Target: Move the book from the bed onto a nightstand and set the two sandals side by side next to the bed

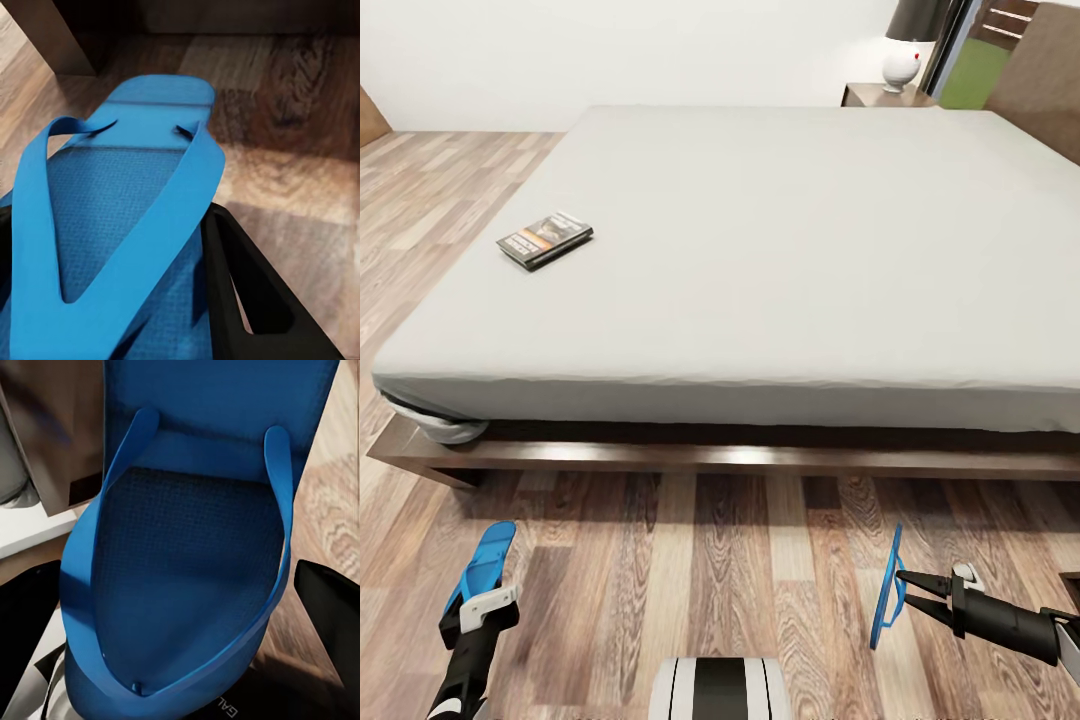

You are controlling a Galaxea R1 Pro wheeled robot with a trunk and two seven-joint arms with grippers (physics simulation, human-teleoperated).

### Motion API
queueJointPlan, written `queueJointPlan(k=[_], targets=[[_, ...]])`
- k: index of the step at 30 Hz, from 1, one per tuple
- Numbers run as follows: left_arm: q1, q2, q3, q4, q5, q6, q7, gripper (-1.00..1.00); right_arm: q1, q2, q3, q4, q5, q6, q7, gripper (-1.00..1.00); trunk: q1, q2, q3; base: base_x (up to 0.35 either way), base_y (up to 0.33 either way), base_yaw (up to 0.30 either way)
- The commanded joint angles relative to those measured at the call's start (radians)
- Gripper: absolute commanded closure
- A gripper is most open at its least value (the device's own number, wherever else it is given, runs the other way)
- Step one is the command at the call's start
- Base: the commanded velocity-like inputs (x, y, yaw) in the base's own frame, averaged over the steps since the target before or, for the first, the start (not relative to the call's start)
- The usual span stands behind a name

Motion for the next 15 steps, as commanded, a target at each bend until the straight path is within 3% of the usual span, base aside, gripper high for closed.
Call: queueJointPlan(k=[1, 15], targets=[[-0.001, 0.000, 0.009, 0.001, -0.011, -0.004, -0.002, 1.00, 0.000, 0.000, -0.001, 0.000, -0.004, 0.008, 0.001, 1.00, 0.000, 0.000, -0.005, 0.000, 0.000, 0.000], [-0.001, 0.001, 0.012, 0.001, -0.010, -0.003, -0.002, 1.00, 0.000, 0.000, -0.001, 0.000, -0.004, 0.008, 0.001, 1.00, 0.007, -0.004, -0.059, 0.000, 0.000, 0.000]])
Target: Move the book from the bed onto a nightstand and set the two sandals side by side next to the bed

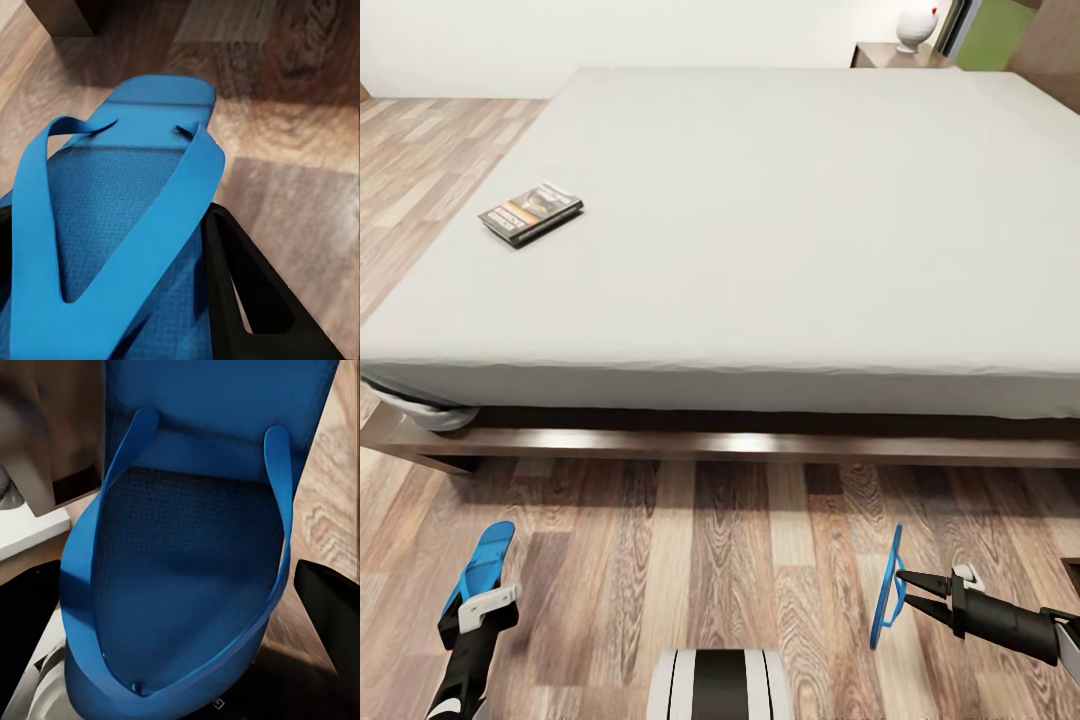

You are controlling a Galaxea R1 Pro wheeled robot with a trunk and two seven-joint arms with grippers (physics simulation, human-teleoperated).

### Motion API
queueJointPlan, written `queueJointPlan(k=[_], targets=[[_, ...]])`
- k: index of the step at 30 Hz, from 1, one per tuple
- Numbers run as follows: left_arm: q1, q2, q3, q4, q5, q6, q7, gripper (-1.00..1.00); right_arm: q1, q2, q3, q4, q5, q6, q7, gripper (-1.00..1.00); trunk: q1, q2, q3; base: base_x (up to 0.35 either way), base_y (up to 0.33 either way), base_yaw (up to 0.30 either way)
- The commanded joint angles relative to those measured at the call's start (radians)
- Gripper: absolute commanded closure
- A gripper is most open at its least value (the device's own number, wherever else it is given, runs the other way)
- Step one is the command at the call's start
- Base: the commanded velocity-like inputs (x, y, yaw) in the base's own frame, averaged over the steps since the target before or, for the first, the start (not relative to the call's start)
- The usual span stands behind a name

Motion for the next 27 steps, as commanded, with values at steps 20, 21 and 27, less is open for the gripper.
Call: queueJointPlan(k=[20, 21, 27], targets=[[-0.001, -0.001, 0.057, -0.015, 0.030, -0.041, -0.003, 1.00, 0.000, 0.000, 0.000, 0.000, -0.002, 0.006, 0.002, 1.00, 0.001, -0.001, -0.008, 0.000, 0.000, 0.000], [-0.001, -0.002, 0.058, -0.016, 0.030, -0.041, -0.003, 1.00, 0.000, 0.000, -0.001, 0.000, -0.001, 0.006, 0.002, 1.00, 0.001, -0.001, -0.008, 0.000, 0.000, 0.000], [-0.001, -0.010, 0.056, -0.018, 0.031, -0.042, -0.003, 1.00, 0.000, 0.000, -0.001, 0.000, -0.001, 0.006, 0.002, 1.00, 0.001, -0.001, -0.008, 0.000, 0.000, 0.000]])
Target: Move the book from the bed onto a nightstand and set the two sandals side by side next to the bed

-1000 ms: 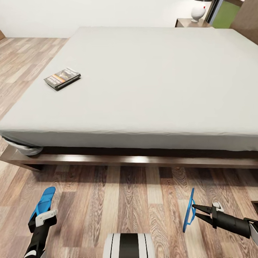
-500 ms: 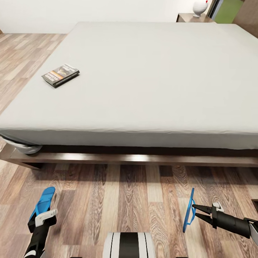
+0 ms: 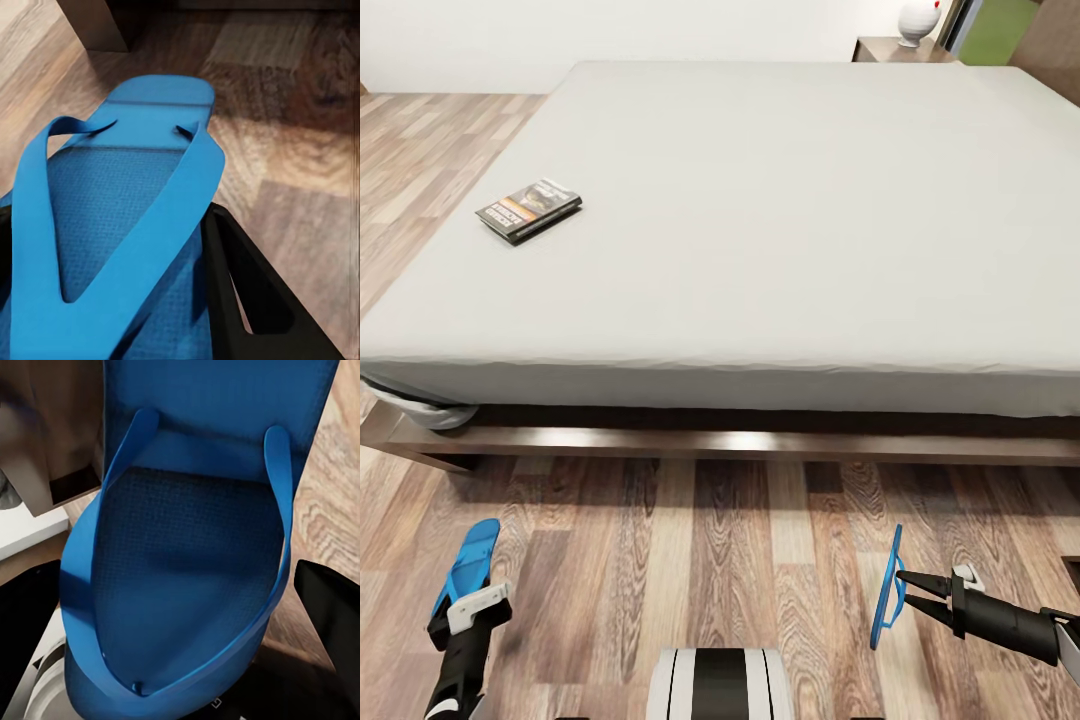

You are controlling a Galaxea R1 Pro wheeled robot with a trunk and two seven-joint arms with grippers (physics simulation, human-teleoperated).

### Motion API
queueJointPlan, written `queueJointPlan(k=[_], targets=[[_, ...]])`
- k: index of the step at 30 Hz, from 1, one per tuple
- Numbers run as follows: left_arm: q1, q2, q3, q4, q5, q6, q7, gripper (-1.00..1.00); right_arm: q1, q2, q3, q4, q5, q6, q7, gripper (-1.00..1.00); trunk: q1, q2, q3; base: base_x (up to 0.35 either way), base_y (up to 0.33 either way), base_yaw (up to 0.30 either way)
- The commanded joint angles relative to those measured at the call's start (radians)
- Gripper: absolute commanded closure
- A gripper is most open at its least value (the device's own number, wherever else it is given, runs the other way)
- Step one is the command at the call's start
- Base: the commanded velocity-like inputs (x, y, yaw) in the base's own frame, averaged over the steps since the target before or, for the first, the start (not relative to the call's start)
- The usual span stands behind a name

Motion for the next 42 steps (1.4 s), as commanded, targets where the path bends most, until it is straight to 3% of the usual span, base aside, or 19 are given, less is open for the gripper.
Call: queueJointPlan(k=[1, 7, 18, 33, 37, 42], targets=[[-0.001, -0.007, 0.009, 0.000, -0.011, -0.004, 0.000, 1.00, 0.000, 0.000, 0.000, 0.000, -0.003, 0.008, 0.001, 1.00, 0.000, 0.000, -0.001, 0.000, 0.000, 0.000], [-0.001, -0.033, 0.006, 0.001, -0.013, -0.003, 0.035, 1.00, 0.000, 0.000, 0.000, 0.000, -0.002, 0.008, 0.001, 1.00, 0.000, 0.000, -0.001, 0.000, 0.000, 0.000], [-0.002, -0.034, 0.002, -0.087, -0.012, -0.003, 0.062, 1.00, 0.000, 0.000, 0.000, 0.000, -0.002, 0.008, 0.001, 1.00, 0.000, 0.000, -0.001, 0.000, 0.000, 0.000], [-0.003, -0.038, -0.001, -0.090, -0.017, -0.005, 0.061, 1.00, 0.000, 0.000, 0.000, 0.000, -0.002, 0.008, 0.001, 1.00, 0.000, 0.000, -0.001, 0.000, 0.000, 0.000], [-0.003, -0.076, -0.004, -0.091, -0.020, -0.005, 0.061, 1.00, 0.000, 0.000, 0.000, 0.000, -0.002, 0.007, 0.000, 1.00, 0.000, 0.000, -0.001, 0.000, 0.000, 0.000], [-0.003, -0.084, -0.005, -0.094, -0.021, -0.007, 0.061, 1.00, 0.000, 0.000, 0.000, 0.000, -0.002, 0.006, 0.000, 1.00, 0.000, 0.000, -0.001, 0.000, 0.000, 0.000]])
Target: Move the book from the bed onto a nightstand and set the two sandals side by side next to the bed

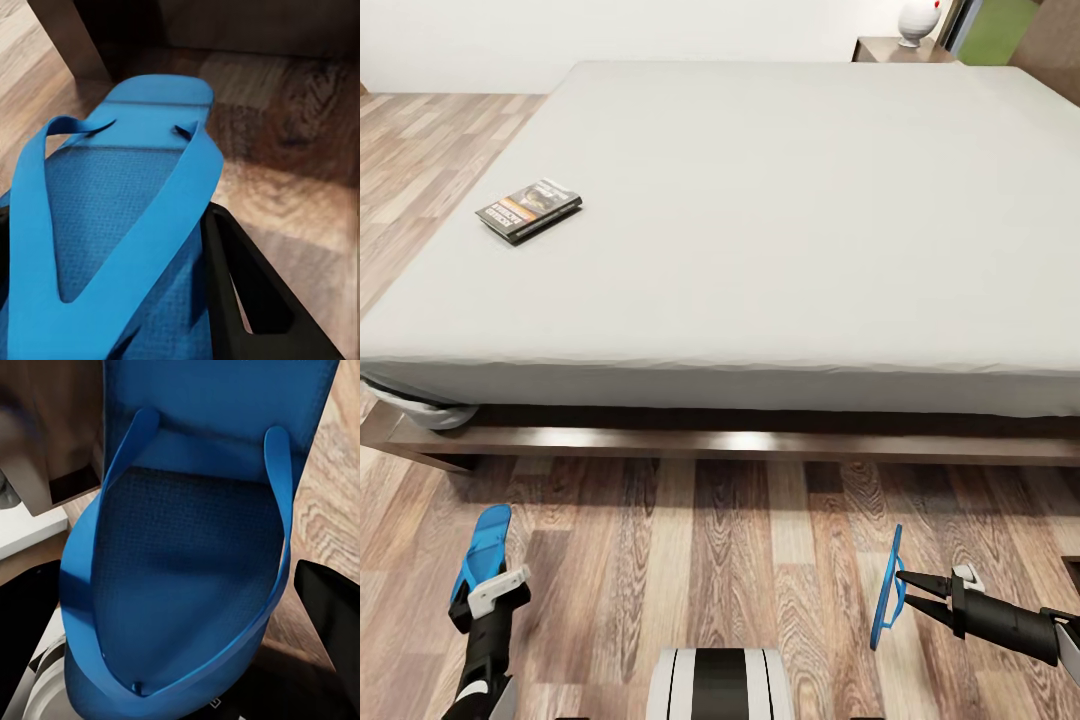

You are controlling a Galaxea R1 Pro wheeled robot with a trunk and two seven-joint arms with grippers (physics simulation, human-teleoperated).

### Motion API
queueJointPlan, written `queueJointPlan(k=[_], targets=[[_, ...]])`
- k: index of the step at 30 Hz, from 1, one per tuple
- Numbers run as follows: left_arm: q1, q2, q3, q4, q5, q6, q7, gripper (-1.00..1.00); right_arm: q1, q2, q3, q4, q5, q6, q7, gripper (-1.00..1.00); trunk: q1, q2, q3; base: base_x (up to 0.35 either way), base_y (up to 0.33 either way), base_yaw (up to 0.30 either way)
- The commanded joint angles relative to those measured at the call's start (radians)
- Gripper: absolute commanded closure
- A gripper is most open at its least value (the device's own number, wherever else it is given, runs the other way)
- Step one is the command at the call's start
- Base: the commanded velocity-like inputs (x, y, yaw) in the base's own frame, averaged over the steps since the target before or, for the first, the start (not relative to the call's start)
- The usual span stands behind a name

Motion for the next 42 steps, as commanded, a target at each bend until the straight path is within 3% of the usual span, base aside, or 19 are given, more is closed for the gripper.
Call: queueJointPlan(k=[1, 6, 12, 38, 42], targets=[[-0.001, -0.001, 0.006, -0.005, -0.012, -0.005, 0.004, 1.00, 0.000, 0.000, 0.000, 0.000, -0.003, 0.008, 0.001, 1.00, 0.000, 0.000, -0.001, 0.000, 0.000, 0.000], [-0.002, -0.022, 0.004, -0.054, -0.012, -0.006, 0.004, 1.00, 0.000, 0.000, 0.000, 0.000, -0.003, 0.008, 0.001, 1.00, 0.000, 0.000, -0.001, 0.000, 0.000, 0.000], [-0.002, -0.029, -0.002, -0.062, -0.012, -0.035, 0.004, 1.00, 0.000, 0.001, 0.000, 0.000, -0.003, 0.007, 0.001, 1.00, 0.000, 0.000, -0.001, 0.000, 0.000, 0.000], [-0.002, -0.026, -0.002, -0.059, -0.012, -0.038, 0.004, 1.00, 0.000, 0.001, 0.000, 0.000, -0.003, 0.007, 0.001, 1.00, 0.000, 0.000, -0.001, 0.000, 0.000, 0.000], [-0.002, -0.026, -0.002, -0.059, -0.012, -0.038, 0.004, 1.00, 0.000, 0.001, 0.000, 0.000, -0.003, 0.007, 0.001, 1.00, 0.002, -0.001, -0.016, 0.000, 0.000, 0.000]])
